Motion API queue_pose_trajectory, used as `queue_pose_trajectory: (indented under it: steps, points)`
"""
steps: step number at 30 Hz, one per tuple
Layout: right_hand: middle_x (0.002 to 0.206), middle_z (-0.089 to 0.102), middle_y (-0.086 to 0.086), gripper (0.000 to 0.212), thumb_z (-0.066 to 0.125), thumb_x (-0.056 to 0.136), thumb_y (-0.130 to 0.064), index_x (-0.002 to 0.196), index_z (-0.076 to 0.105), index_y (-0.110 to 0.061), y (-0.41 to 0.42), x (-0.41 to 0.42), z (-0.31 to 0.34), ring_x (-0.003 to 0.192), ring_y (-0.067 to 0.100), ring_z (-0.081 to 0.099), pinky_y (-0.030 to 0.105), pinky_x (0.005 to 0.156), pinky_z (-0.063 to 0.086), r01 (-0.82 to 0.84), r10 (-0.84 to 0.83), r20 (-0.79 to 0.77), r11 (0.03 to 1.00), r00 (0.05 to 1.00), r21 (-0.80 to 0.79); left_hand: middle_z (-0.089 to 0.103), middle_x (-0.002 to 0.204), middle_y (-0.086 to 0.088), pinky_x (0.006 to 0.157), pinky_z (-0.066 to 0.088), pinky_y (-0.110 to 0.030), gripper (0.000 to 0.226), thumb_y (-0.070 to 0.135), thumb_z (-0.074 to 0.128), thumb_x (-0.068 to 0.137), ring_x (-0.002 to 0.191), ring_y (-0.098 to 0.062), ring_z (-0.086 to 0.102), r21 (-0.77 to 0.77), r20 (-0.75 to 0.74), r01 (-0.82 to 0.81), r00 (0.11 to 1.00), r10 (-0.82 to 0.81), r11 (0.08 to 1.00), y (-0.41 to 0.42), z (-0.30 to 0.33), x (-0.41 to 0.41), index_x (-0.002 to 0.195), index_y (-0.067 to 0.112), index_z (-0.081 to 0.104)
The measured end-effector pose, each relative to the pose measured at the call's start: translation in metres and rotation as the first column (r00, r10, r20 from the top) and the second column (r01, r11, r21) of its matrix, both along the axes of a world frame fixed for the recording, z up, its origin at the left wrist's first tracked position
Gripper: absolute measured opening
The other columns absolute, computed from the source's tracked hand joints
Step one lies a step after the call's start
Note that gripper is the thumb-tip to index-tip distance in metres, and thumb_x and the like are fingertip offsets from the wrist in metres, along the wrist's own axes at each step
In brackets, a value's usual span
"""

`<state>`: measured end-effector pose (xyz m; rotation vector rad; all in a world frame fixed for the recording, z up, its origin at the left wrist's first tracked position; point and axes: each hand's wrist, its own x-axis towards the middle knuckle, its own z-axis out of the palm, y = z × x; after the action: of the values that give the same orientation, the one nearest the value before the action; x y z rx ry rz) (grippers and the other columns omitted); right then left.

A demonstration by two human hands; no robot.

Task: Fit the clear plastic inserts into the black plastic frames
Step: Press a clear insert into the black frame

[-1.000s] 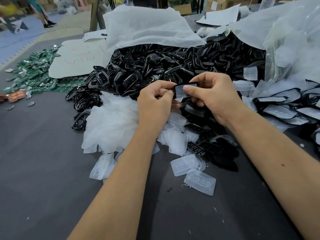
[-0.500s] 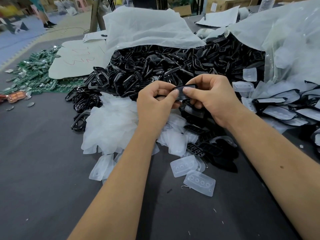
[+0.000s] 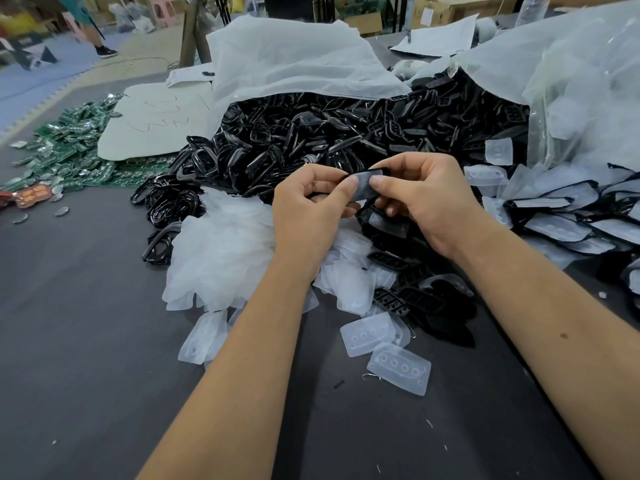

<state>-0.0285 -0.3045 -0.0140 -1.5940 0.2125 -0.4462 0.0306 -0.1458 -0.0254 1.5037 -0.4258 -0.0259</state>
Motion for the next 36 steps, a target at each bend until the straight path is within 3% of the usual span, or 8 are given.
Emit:
queue_pose_trajectory:
  steps: [4,7,11,18,24,31,36]
  points:
    - [0.074,0.073,0.007,0.013,0.069,0.094,0.003,0.101,0.076,-0.005,-0.001,0.000,0.000,0.063,0.015,0.064,0.024,0.057,0.052,-0.013,0.013,0.002,1.000,1.000,-0.007,0.078,0.080,-0.009,0.065,0.060,-0.029,0.006,0.012,0.079,0.092,0.071,-0.028,0.077,0.008,0.002,0.001,1.000,-0.001,1.000,0.000,0.002,-0.002,0.092,0.010,0.073]
    - [0.076,0.073,0.007,0.014,0.067,0.094,0.005,0.102,0.075,-0.003,0.000,-0.001,0.001,0.063,0.014,0.064,0.023,0.056,0.051,-0.032,0.032,0.002,0.999,0.999,-0.005,0.078,0.078,-0.008,0.060,0.056,-0.023,0.007,0.007,0.078,0.091,0.062,-0.017,0.073,0.035,0.023,-0.005,1.000,0.004,0.999,-0.001,0.002,-0.002,0.091,0.012,0.072]
    - [0.080,0.072,0.012,0.014,0.065,0.096,0.002,0.097,0.076,-0.007,0.001,-0.001,0.003,0.063,0.015,0.064,0.023,0.055,0.050,-0.032,0.032,0.001,0.999,0.999,0.017,0.077,0.075,-0.005,0.059,0.056,-0.023,0.010,0.003,0.076,0.091,0.059,-0.014,0.070,0.037,0.029,0.009,1.000,-0.010,0.999,0.000,0.002,-0.001,0.089,0.011,0.071]
    - [0.080,0.072,0.016,0.022,0.059,0.097,0.003,0.090,0.076,-0.010,0.003,0.000,0.003,0.062,0.021,0.064,0.024,0.053,0.049,-0.023,0.023,0.003,1.000,1.000,0.008,0.074,0.076,-0.009,0.053,0.050,-0.018,0.024,-0.003,0.073,0.089,0.065,-0.020,0.068,-0.029,-0.096,0.030,0.995,-0.033,0.999,0.002,0.006,-0.001,0.079,0.019,0.072]
    - [0.074,0.070,0.018,0.022,0.059,0.097,0.004,0.092,0.076,-0.009,0.008,0.000,0.003,0.062,0.029,0.059,0.024,0.051,0.049,0.011,-0.009,0.050,0.999,0.999,-0.053,0.071,0.071,-0.007,0.045,0.044,-0.017,0.020,-0.003,0.071,0.090,0.059,-0.017,0.067,-0.062,-0.147,0.017,0.989,-0.026,0.998,0.001,0.009,-0.004,0.081,0.014,0.070]
    - [0.059,0.066,-0.004,0.005,0.071,0.094,-0.002,0.096,0.075,-0.004,0.011,-0.002,0.001,0.047,0.006,0.053,0.020,0.046,0.044,0.038,-0.032,0.055,0.994,0.998,-0.107,0.070,0.072,-0.007,0.048,0.049,-0.021,0.021,-0.003,0.071,0.089,0.062,-0.016,0.068,-0.059,-0.127,0.026,0.991,-0.033,0.998,0.001,0.008,-0.004,0.080,0.015,0.069]
    - [0.058,0.066,-0.001,0.007,0.070,0.097,-0.005,0.094,0.075,-0.008,0.009,0.000,0.000,0.043,0.008,0.050,0.019,0.045,0.043,0.047,-0.043,0.047,0.995,0.998,-0.088,0.073,0.074,-0.002,0.057,0.053,-0.023,0.016,-0.002,0.073,0.090,0.063,-0.015,0.069,-0.016,-0.053,0.034,0.998,-0.034,0.999,0.001,0.005,-0.003,0.088,0.013,0.068]
